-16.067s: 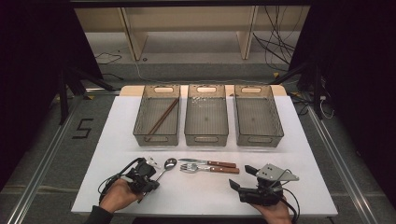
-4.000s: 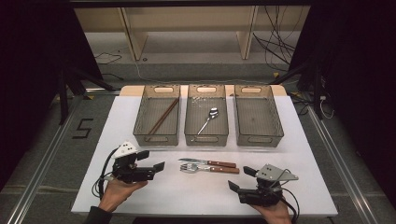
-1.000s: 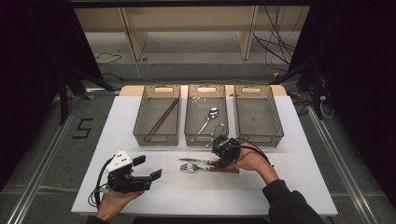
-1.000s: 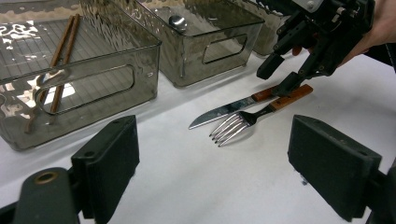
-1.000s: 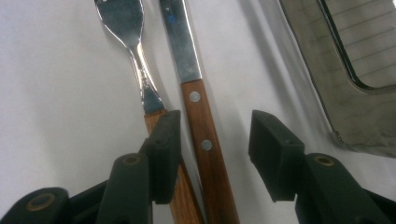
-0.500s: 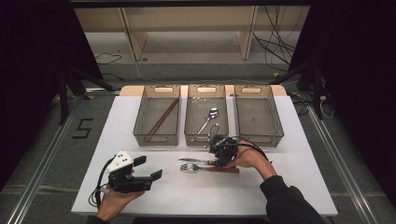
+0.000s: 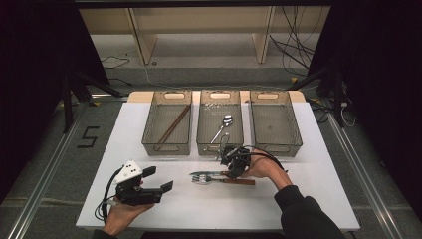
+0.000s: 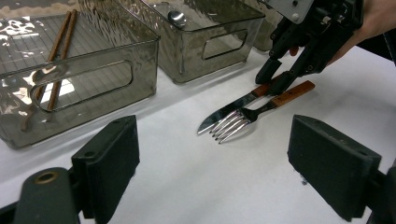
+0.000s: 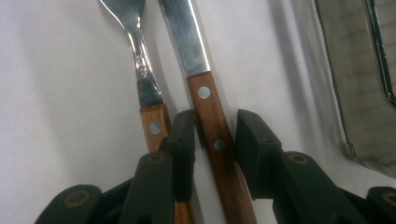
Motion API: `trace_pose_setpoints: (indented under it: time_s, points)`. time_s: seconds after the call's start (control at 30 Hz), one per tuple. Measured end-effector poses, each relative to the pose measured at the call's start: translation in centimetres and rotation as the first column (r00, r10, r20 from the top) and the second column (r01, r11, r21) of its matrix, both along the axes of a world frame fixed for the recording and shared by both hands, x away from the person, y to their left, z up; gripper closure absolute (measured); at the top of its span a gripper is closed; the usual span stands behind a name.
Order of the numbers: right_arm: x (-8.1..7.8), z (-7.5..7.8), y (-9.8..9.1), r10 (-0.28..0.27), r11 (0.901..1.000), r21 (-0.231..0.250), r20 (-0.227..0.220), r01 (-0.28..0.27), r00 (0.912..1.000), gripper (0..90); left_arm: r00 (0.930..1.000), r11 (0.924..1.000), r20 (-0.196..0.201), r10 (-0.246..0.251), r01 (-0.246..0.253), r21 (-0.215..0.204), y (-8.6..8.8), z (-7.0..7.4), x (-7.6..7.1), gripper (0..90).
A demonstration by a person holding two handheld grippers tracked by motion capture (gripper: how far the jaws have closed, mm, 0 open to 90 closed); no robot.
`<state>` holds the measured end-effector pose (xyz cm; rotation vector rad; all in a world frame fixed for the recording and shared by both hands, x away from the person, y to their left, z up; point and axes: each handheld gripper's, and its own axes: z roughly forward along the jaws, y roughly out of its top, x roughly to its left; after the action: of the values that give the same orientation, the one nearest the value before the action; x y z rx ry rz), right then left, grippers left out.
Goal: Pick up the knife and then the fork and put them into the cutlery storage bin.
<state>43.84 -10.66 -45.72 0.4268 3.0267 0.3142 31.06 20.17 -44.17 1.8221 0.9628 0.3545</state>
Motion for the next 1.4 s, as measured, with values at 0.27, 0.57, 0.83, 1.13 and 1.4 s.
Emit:
trace_pose_setpoints:
  time_s: [0.27,0.57,0.83,1.13,1.4]
  points:
    - [0.0,0.0,0.3,0.012,0.9998,-0.016,-0.011,-0.012,0.9999,72.3,1.0000,1.0000,-0.001,0.000,0.000,0.000,-0.1,0.0,0.0,16.3]
    - [-0.2,0.1,1.0,0.046,0.9972,-0.059,-0.004,-0.046,0.9989,75.3,1.0000,1.0000,0.004,0.000,0.000,0.001,-0.1,0.0,-0.1,16.5]
    - [-0.5,0.2,1.1,0.068,0.9954,-0.069,0.021,-0.066,0.9975,76.7,1.0000,1.0000,0.005,-0.002,0.002,0.002,-0.1,0.0,-0.1,16.7]
    - [-0.9,0.2,1.1,0.079,0.9945,-0.072,0.048,-0.076,0.9957,77.1,1.0000,1.0000,0.006,0.000,0.000,0.004,-0.1,0.0,0.0,16.8]
    - [-0.9,1.1,0.7,0.066,0.9978,-0.007,0.080,-0.066,0.9946,77.2,0.9999,0.9999,0.011,0.010,-0.010,-0.001,0.2,0.0,0.0,16.8]
